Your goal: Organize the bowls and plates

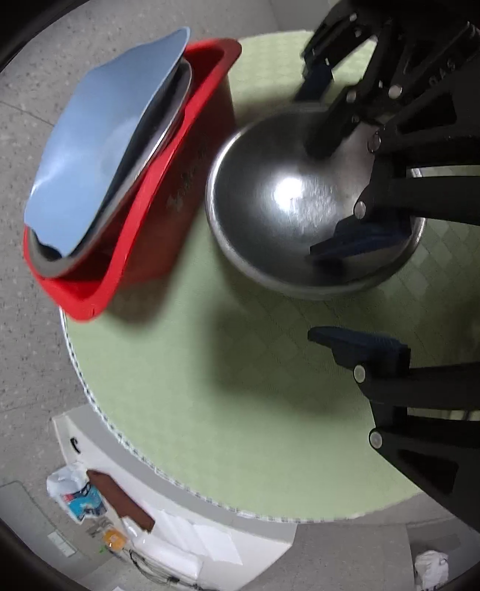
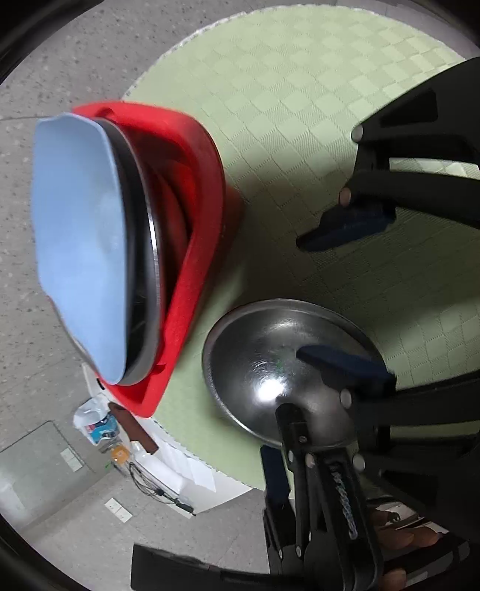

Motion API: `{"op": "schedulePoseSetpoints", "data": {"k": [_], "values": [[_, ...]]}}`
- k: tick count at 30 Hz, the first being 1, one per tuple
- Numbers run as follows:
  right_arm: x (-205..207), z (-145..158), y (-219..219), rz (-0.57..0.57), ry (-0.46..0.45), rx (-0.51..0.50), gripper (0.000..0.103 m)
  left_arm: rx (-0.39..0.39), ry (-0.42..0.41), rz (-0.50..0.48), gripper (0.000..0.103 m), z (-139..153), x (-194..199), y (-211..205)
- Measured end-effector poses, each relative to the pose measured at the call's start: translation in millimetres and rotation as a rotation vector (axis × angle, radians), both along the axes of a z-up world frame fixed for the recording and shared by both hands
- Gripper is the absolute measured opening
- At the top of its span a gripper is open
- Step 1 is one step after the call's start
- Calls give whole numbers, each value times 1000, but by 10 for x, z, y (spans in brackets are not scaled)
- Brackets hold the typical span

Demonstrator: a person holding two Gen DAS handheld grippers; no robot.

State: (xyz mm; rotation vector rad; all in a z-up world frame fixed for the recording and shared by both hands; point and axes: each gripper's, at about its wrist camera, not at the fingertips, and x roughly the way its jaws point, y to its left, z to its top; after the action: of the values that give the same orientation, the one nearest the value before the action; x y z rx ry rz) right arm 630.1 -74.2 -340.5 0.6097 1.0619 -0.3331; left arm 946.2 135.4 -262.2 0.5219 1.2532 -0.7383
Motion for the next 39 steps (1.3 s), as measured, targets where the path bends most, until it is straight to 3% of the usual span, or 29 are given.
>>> {"op": "schedulePoseSetpoints", "data": {"k": [2,3,6,9,15,20,28,39], "values": [[14,2,19,14,-23,27,27,-20,8,-25,15,-2,-44,-36],[18,6,34,20,-26,29,18,-31,-4,-29,14,23,-70,-38],[-15,50,61,9,-29,27,14,-82,-18,-31,12,137,-90,46],[-90,227,72,-12,-71,37,14,-150,-42,-35,10,380,-142,149],[-163,969,379,31,-182,-48,14,-319,-134,-3,11,1003,-267,760],[-66,1330,940,124,-221,-113,14,-374,-176,57,11,1177,-320,1412],[37,1095,1641,230,-149,-96,14,-333,-129,127,10,887,-529,2116],[65,701,1893,252,-30,-111,14,-279,-76,138,10,538,-351,2230]]}}
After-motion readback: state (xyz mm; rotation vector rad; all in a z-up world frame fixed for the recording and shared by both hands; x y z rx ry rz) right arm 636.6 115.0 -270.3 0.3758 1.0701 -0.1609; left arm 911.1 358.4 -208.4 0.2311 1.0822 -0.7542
